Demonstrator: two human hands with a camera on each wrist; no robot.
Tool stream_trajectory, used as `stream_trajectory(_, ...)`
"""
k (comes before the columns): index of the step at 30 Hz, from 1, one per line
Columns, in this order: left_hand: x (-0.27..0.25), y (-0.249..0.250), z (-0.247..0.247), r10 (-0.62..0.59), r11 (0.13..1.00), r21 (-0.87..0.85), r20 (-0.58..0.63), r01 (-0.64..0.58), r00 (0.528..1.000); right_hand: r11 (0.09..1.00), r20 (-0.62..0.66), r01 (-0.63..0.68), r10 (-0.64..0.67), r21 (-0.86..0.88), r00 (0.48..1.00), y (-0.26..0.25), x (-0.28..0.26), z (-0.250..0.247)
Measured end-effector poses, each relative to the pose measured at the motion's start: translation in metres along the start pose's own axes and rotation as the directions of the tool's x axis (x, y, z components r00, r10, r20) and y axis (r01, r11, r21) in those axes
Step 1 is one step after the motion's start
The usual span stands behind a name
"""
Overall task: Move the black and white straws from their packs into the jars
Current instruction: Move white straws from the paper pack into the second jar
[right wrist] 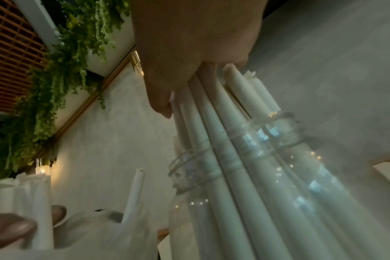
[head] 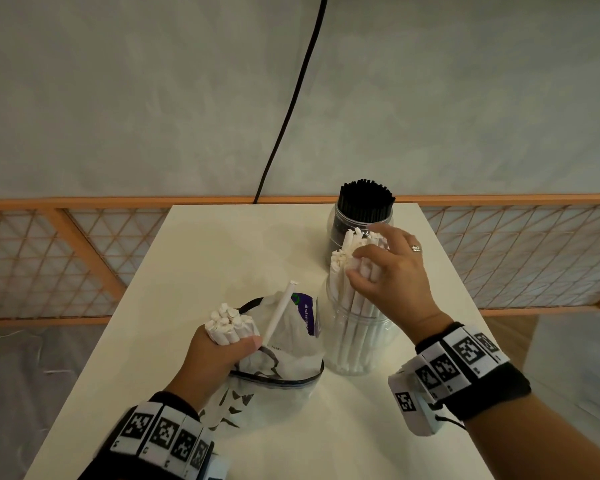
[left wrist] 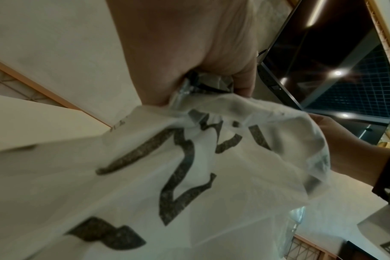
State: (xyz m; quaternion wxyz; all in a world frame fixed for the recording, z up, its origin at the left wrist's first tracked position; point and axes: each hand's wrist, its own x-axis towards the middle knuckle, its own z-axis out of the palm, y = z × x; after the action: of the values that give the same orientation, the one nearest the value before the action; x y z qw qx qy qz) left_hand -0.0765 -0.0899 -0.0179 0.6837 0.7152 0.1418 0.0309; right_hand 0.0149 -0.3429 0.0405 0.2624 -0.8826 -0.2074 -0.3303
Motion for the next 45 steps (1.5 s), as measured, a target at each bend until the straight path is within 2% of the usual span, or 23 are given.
stream_trajectory(3,0.001,0.0,0.0,0.007,1.0,0.01,0.003,-0.007,1.0,0.981,0.028,-0.139,0.137,0.138,0.99,-0.005,-0.001,-0.006)
stream_trajectory(6,0.002,0.0,0.002,0.017,1.0,0.011,0.014,-0.017,1.0,0.86,0.129,-0.364,0.341,0.358,0.931,-0.004,-0.009,-0.011)
stream_trajectory(8,0.002,0.001,0.001,0.026,1.0,0.016,0.014,-0.026,1.0,0.778,0.235,-0.493,0.434,0.388,0.87,0.001,-0.015,-0.009)
stream_trajectory(10,0.002,0.001,0.0,0.041,0.998,0.035,0.027,-0.042,0.999,0.762,0.298,-0.558,0.477,0.33,0.827,0.005,-0.018,-0.006)
stream_trajectory(14,0.003,0.0,0.001,0.042,0.998,0.037,0.011,-0.043,0.999,0.821,0.305,-0.544,0.481,0.172,0.822,0.009,-0.013,-0.004)
stream_trajectory(16,0.003,0.0,0.001,0.049,0.998,0.048,0.019,-0.05,0.999,0.808,0.31,-0.565,0.5,0.17,0.809,0.007,-0.01,-0.006)
stream_trajectory(20,0.003,-0.001,-0.001,0.045,0.998,0.046,0.02,-0.045,0.999,0.761,0.282,-0.597,0.533,0.252,0.798,0.003,-0.008,-0.012)
stream_trajectory(26,0.001,0.0,0.001,0.038,0.999,-0.002,0.011,-0.038,0.999,0.745,0.104,-0.489,0.5,0.455,0.86,-0.003,0.003,-0.033)
stream_trajectory(32,0.001,0.002,0.003,0.046,0.999,-0.026,0.014,-0.046,0.999,0.731,0.169,-0.442,0.419,0.52,0.892,0.002,-0.006,-0.035)
stream_trajectory(36,0.002,0.001,0.0,0.039,0.999,-0.025,0.007,-0.039,0.999,0.735,0.139,-0.392,0.383,0.553,0.913,0.004,-0.008,-0.036)
stream_trajectory(38,0.001,0.001,0.001,0.04,0.999,-0.023,0.003,-0.04,0.999,0.792,0.115,-0.335,0.323,0.511,0.939,0.005,-0.006,-0.036)
stream_trajectory(40,0.001,0.0,0.001,0.038,0.999,-0.017,-0.003,-0.038,0.999,0.859,0.152,-0.289,0.247,0.423,0.957,0.002,-0.005,-0.035)
stream_trajectory(45,0.003,-0.001,0.0,0.037,0.999,-0.016,-0.002,-0.038,0.999,0.953,0.377,-0.256,0.181,0.162,0.909,0.0,-0.013,-0.019)
